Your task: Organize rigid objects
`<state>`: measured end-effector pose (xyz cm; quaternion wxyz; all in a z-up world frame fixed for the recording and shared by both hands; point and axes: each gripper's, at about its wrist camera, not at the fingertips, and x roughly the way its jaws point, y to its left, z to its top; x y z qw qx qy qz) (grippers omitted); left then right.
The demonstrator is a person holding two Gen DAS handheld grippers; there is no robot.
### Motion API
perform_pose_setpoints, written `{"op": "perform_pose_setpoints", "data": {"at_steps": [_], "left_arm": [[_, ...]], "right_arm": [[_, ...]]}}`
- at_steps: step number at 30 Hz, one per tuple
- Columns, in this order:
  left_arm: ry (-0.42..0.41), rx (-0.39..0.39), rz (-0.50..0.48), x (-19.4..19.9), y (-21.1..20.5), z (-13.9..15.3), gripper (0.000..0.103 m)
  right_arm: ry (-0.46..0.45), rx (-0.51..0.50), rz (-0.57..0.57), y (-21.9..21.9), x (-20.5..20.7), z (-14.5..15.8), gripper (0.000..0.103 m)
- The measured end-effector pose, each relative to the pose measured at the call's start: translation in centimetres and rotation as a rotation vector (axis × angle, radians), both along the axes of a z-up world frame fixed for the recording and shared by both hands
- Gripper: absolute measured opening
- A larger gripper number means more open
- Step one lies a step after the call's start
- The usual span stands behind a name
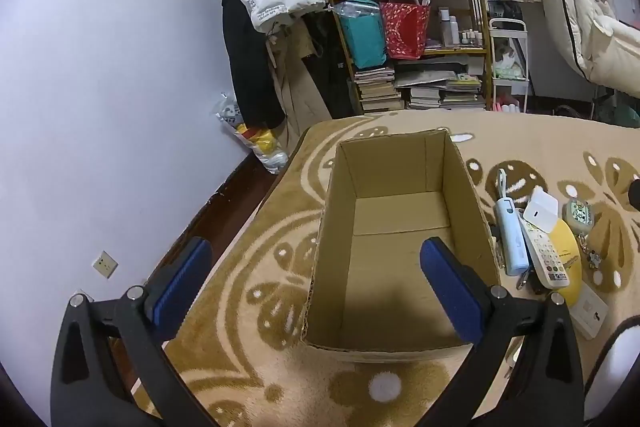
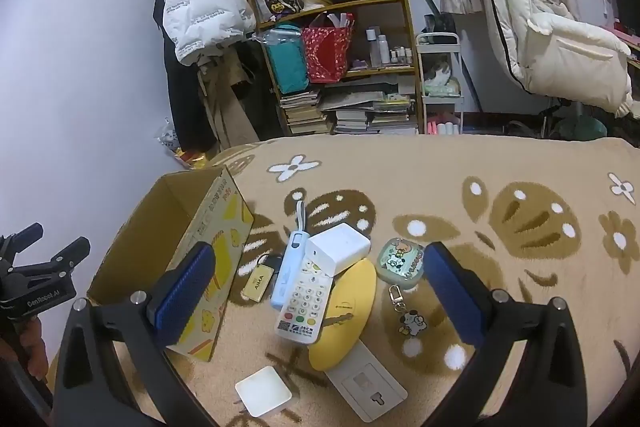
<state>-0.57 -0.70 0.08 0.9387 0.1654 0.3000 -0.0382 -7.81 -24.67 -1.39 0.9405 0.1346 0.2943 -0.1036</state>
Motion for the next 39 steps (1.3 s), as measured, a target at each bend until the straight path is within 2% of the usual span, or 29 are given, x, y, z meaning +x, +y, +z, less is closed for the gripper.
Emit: {"op": "perform_pose_setpoints", "data": {"at_steps": [17,28,39], "left_arm": [[-0.015,0.028,0.000,-0.17,-0.24,-0.14,0.102],[0.016,-0.005,0.013,0.34,0.48,-0.03,0.102],[0.029,-0.003,0.003,0.43,0.21,-0.22,0.102]], "right_arm": [[0.012,0.008,-0.020,-0.30,-0.15,-0.62,0.103],[0.020,0.012,-0.021,-0.21,-0.04,-0.65,0.103],[0.022,0.013,-0.023,-0.26,-0.03,-0.65,0.103]]}}
